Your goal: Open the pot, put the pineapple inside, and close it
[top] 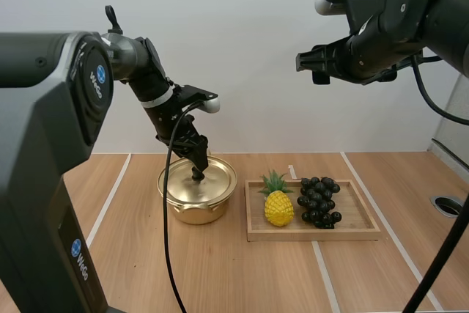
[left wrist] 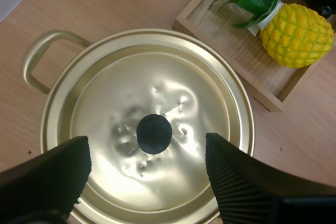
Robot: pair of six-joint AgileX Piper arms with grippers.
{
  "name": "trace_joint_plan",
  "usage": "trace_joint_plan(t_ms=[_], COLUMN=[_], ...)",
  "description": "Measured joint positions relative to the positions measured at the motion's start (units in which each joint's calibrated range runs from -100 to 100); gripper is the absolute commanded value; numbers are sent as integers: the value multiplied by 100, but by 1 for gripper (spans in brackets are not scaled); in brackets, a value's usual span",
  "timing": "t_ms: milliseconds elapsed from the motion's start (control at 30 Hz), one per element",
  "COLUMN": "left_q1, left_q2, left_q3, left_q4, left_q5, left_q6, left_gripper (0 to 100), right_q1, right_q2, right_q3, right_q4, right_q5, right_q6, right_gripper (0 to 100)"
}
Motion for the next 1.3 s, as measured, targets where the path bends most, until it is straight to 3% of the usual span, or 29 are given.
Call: trace_joint_plan(t_ms=[300, 433, 633, 1100, 1300], left_q1=[-359, -501, -511, -511, -511], left_q2=[328, 328, 328, 328, 328], left_q3=[28, 28, 28, 28, 28], left_q4=[117, 965, 1610, 1535, 1170], left_q5=[0, 0, 0, 0, 0], left_q6=[18, -211, -356, -356, -356], left_gripper=[100, 100, 100, 100, 100], right_q1=[0, 0, 0, 0, 0], right_q2=[0, 0, 0, 0, 0], right_q3=[0, 0, 0, 0, 0], right_q4=[0, -20, -32, -44, -44], right_q5=[0, 0, 0, 0, 0], right_q6=[0, 0, 0, 0, 0], right_gripper=[100, 100, 100, 100, 100])
